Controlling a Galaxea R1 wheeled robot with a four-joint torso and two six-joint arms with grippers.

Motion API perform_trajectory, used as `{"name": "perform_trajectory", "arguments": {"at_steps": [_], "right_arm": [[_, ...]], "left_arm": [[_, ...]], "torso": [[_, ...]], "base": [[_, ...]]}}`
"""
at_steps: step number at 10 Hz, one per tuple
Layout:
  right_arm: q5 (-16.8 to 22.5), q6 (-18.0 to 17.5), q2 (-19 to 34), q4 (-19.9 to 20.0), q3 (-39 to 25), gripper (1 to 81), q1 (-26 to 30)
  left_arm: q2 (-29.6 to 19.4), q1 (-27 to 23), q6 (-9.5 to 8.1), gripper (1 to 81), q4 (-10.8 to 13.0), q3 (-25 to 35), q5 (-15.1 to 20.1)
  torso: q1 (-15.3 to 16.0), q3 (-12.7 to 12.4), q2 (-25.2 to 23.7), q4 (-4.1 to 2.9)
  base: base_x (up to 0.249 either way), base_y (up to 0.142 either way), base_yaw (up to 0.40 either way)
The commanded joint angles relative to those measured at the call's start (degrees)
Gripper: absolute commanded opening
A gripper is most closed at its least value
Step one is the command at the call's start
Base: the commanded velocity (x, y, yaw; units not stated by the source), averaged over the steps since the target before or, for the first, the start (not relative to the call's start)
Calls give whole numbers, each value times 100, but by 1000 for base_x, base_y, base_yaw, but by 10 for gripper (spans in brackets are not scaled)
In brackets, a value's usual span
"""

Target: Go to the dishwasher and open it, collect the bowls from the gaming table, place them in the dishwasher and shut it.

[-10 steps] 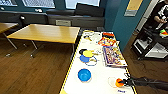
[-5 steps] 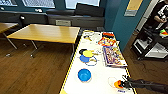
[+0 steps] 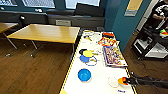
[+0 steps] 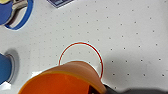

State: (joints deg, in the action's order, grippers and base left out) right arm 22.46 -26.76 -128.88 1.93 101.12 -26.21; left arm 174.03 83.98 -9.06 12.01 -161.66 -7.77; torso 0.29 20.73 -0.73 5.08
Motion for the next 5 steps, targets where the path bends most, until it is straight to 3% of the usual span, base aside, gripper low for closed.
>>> {"name": "perform_trajectory", "arguments": {"at_steps": [1, 5], "right_arm": [[347, -225, 2142, 90, -2121, 10, 928], [172, -225, 3876, -456, -3504, 10, 52]], "left_arm": [[44, -35, -8, 811, 30, 11, 302], [62, -35, 0, 811, 12, 20, 293]], "torso": [[0, 0, 0, 0], [0, 0, 2, 0]], "base": [[0, 0, 0], [0, 0, 0]]}}
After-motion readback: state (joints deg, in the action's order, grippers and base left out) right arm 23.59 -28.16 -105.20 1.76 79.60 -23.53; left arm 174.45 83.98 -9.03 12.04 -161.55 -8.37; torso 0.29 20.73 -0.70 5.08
